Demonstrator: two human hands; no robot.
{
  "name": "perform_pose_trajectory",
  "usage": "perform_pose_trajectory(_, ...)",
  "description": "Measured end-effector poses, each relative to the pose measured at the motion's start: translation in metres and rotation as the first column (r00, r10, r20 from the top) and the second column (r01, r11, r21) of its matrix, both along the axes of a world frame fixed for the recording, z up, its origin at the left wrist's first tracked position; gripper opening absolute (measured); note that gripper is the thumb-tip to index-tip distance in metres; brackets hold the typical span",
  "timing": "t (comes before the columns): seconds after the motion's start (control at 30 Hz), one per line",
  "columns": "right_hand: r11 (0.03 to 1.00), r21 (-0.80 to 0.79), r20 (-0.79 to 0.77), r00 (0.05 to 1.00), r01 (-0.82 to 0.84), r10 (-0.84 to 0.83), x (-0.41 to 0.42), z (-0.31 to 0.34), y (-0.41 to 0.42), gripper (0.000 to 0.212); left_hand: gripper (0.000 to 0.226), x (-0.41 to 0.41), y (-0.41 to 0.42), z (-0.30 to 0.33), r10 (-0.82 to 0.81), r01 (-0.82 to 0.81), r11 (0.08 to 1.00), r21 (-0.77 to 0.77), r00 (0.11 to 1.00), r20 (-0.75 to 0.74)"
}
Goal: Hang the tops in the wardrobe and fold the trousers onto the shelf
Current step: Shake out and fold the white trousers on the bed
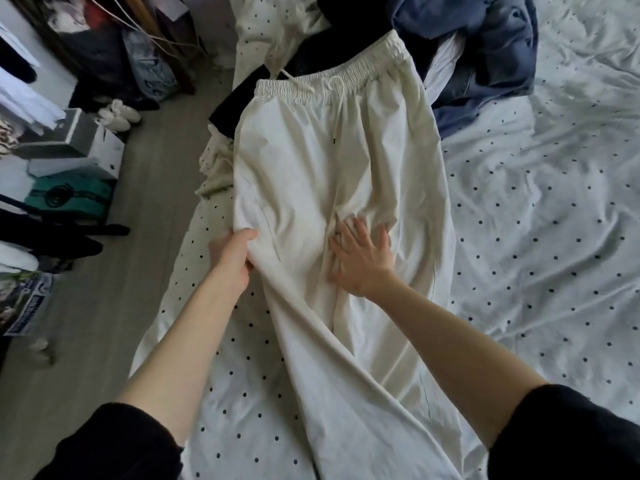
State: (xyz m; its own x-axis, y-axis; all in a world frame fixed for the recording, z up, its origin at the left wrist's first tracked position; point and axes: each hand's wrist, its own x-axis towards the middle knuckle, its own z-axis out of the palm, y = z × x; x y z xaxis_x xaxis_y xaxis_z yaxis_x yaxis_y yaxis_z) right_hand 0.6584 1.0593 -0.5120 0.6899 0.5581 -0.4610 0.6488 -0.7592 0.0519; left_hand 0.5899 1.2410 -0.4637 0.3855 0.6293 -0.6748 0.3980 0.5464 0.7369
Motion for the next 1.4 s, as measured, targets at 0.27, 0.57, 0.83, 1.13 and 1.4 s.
perform_pose_trajectory(0.27, 0.602, 0.567, -0.612, 0.777, 0.563, -0.150, 0.040, 0.056, -0.036, 0.039, 0.017, 0.015, -0.036, 0.079, -0.206, 0.123, 0.888, 0.443, 0.968, 0.144)
perform_pose_trajectory(0.57, 0.044, 0.271, -0.946, 0.275, 0.962, -0.170, 0.073, 0.072, -0.140, 0.049, 0.018, 0.107, -0.186, 0.034, -0.778, 0.684, 0.463, 0.564, 0.619, -0.112)
perform_pose_trajectory(0.83, 0.158, 0.287, -0.900, 0.323, 0.945, -0.293, 0.057, 0.036, -0.156, 0.022, 0.042, 0.058, -0.186, -0.004, -0.746, 0.694, 0.300, 0.655, 0.599, -0.293)
perform_pose_trajectory(1.13, 0.313, 0.241, -0.867, 0.349, 0.919, -0.357, -0.013, 0.006, -0.144, 0.031, 0.049, -0.010, -0.169, -0.018, -0.659, 0.699, 0.187, 0.691, 0.610, -0.439)
perform_pose_trajectory(1.4, 0.033, 0.210, -0.896, 0.205, 0.977, -0.394, -0.038, 0.003, -0.185, 0.025, 0.061, -0.033, -0.159, -0.036, -0.542, 0.862, -0.175, 0.477, 0.320, -0.777)
